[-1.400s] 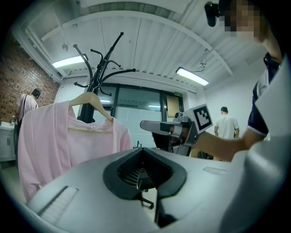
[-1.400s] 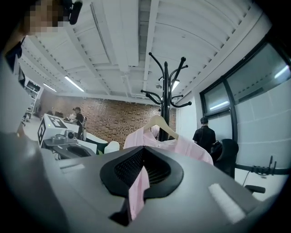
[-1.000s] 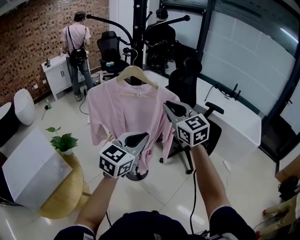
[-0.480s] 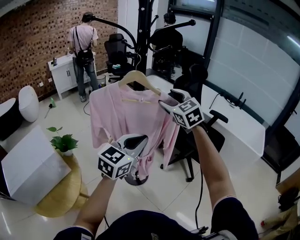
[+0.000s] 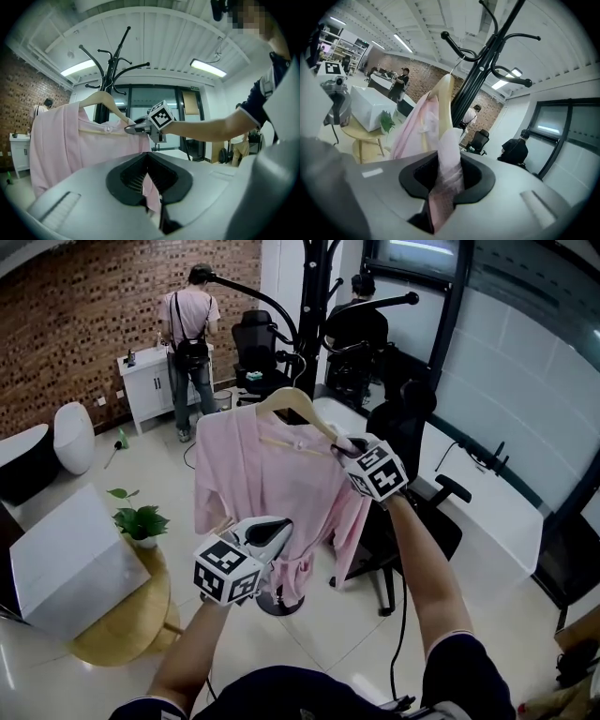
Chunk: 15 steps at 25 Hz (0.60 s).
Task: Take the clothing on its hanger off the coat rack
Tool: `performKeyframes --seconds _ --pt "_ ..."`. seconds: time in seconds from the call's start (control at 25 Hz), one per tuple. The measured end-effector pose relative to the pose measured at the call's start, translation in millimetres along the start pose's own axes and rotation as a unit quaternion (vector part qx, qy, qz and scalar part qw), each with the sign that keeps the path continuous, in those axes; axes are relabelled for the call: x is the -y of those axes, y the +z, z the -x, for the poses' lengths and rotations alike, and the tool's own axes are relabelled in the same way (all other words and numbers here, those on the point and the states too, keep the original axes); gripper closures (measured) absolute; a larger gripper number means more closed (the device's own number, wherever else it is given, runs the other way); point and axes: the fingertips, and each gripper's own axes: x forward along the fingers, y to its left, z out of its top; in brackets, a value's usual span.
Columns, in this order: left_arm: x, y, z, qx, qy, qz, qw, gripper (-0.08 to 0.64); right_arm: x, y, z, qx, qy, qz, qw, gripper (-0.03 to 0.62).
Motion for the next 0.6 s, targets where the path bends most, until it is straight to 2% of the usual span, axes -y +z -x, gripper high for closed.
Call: performKeyframes --seconds 0.28,0.44,0.6 --pt "-5.2 -2.9 13.1 -0.004 0.006 0.002 1.0 0.548 -3.0 -0.6 3.7 0.004 -0.014 0.009 1.0 0.531" --pt "-2.9 -0.2 14.3 -0.003 0.0 -0.004 1.0 0.548 0.1 7.2 10.7 0.007 -0.021 0.024 0.999 0.534" --pt "1.8 -2.1 16.4 -0.003 -0.008 -0.004 1.0 0.548 4.4 14.3 21.2 0.014 -0.031 0.017 0.999 0.534"
